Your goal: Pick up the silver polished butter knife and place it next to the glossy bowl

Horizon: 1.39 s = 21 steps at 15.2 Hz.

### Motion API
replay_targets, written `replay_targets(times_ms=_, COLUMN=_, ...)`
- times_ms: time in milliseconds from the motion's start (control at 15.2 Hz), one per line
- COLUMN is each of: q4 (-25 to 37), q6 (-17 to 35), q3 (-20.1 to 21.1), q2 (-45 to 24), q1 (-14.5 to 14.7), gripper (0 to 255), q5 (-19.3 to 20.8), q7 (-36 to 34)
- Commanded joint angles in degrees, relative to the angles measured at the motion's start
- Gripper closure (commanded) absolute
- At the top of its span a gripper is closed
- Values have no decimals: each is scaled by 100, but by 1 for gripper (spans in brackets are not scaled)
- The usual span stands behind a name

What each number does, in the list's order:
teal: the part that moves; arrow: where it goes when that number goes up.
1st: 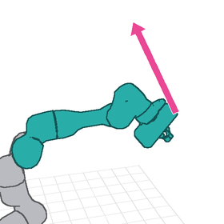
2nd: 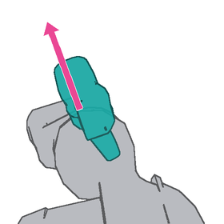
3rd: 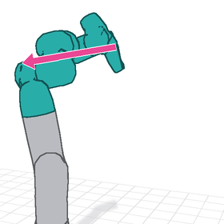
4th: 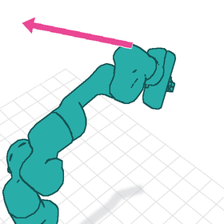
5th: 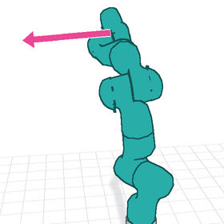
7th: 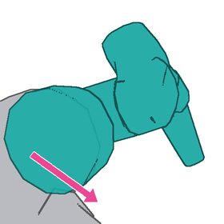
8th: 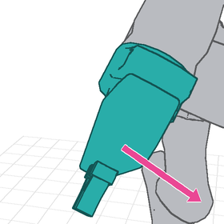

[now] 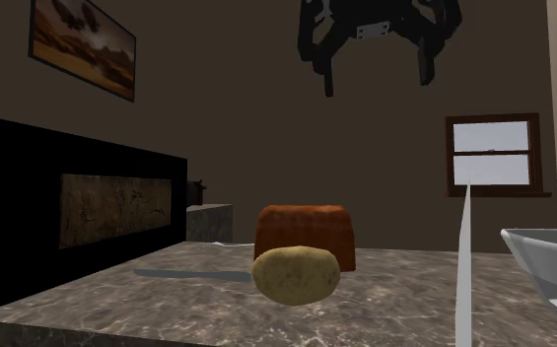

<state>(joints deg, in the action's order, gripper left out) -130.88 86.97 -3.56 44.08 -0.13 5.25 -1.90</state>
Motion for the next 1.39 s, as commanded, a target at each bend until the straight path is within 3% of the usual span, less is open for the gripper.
replay_targets(times_ms=0, q4=0, q6=0, q3=0, q2=0, q1=0, gripper=0, q5=0, q7=0)
replay_targets(times_ms=660, q4=-687, q6=882, q3=1592, q2=-186, q1=-253, gripper=0, q5=-1072, q7=-3148)
replay_targets(times_ms=990, q4=-590, q6=1457, q3=2418, q2=-790, q1=-457, gripper=0, q5=-1463, q7=-4697)
replay_targets(times_ms=1320, q4=-217, q6=2052, q3=3225, q2=-1689, q1=-774, gripper=0, q5=-1566, q7=-6280)
